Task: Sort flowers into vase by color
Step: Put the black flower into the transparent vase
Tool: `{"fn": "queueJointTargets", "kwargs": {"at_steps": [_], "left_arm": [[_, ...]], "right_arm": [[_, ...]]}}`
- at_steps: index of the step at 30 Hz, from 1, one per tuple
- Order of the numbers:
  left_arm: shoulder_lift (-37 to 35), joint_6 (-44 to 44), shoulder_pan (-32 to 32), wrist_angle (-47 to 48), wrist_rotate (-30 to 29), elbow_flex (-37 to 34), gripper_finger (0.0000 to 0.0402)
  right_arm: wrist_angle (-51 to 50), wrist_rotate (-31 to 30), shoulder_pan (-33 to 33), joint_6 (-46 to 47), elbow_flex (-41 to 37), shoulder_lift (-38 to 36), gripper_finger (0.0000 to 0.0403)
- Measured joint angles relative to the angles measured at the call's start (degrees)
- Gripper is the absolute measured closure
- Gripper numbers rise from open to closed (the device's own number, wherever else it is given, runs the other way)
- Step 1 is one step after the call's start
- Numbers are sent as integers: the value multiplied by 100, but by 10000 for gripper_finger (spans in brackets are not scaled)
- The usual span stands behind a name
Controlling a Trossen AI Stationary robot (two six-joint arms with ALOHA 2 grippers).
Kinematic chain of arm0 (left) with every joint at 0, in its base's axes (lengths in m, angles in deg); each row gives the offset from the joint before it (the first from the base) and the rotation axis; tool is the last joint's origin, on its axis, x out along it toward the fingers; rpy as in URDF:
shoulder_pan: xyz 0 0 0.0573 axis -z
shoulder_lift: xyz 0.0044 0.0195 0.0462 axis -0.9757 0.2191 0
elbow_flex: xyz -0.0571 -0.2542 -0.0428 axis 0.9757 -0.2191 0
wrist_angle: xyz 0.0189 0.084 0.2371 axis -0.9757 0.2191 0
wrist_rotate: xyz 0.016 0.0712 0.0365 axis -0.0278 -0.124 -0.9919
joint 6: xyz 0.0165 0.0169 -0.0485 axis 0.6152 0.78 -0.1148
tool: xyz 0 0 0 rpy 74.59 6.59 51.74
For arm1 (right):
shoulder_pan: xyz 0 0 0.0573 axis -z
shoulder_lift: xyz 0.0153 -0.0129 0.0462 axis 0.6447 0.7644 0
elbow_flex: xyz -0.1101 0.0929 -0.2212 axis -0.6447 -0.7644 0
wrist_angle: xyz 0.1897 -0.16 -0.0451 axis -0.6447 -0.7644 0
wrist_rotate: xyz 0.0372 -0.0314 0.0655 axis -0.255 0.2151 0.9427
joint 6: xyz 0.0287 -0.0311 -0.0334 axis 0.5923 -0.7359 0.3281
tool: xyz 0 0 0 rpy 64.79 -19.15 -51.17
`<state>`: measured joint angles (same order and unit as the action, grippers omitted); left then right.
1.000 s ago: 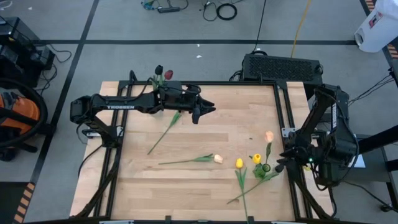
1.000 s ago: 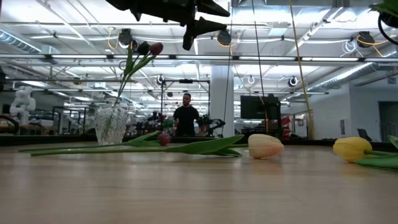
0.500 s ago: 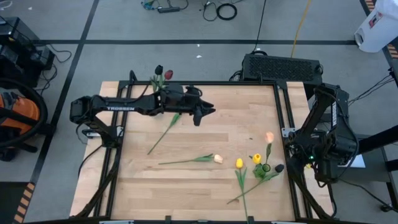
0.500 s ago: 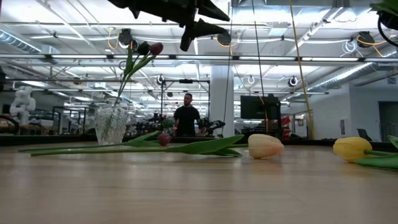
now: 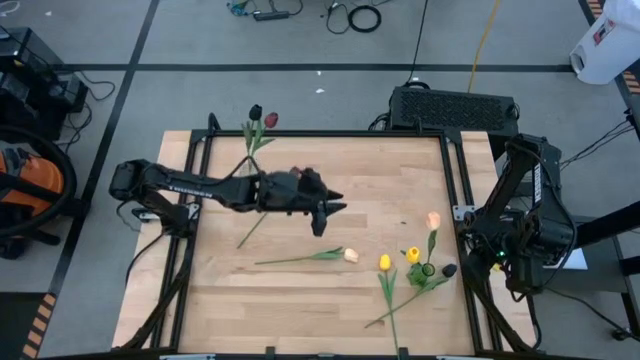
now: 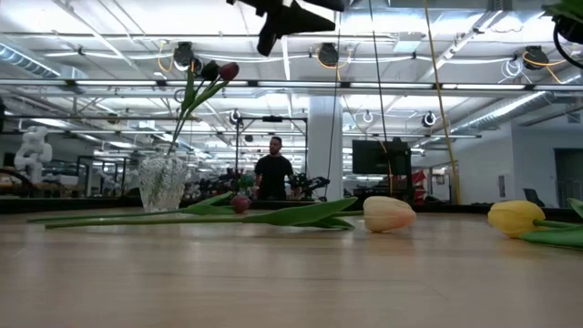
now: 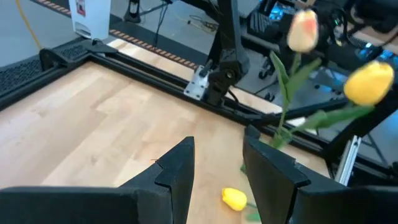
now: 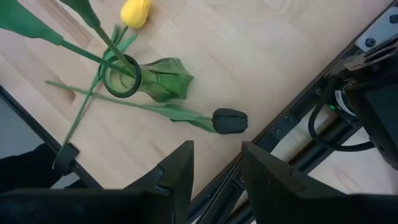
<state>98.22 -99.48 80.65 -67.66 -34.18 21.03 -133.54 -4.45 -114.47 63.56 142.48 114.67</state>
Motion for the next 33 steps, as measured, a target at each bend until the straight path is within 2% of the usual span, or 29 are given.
{"fn": "queueJointTargets", "kwargs": {"at_steps": [10,17,21,24,28,31,33], "left_arm": [[2,-84,945,592,-707,7,256],[2,-1241,1455,2308,-778,387,256],[2,-1591,1949,2604,-925,487,256],[2,-1970,2318,2607,-1156,487,256],[2,-2303,2718,2609,-1600,487,256],[2,-2559,2917,2542,-1919,487,260],[96,-2733,2981,2442,-2031,515,264]], "right_arm": [[-2,-6,0,142,0,2,278],[-4,-223,1,349,0,36,278],[-2,-204,56,350,0,48,277],[94,-1,114,370,0,48,277],[300,580,164,368,0,48,277],[157,1008,162,356,0,48,277],[-7,1071,162,306,0,43,277]]}}
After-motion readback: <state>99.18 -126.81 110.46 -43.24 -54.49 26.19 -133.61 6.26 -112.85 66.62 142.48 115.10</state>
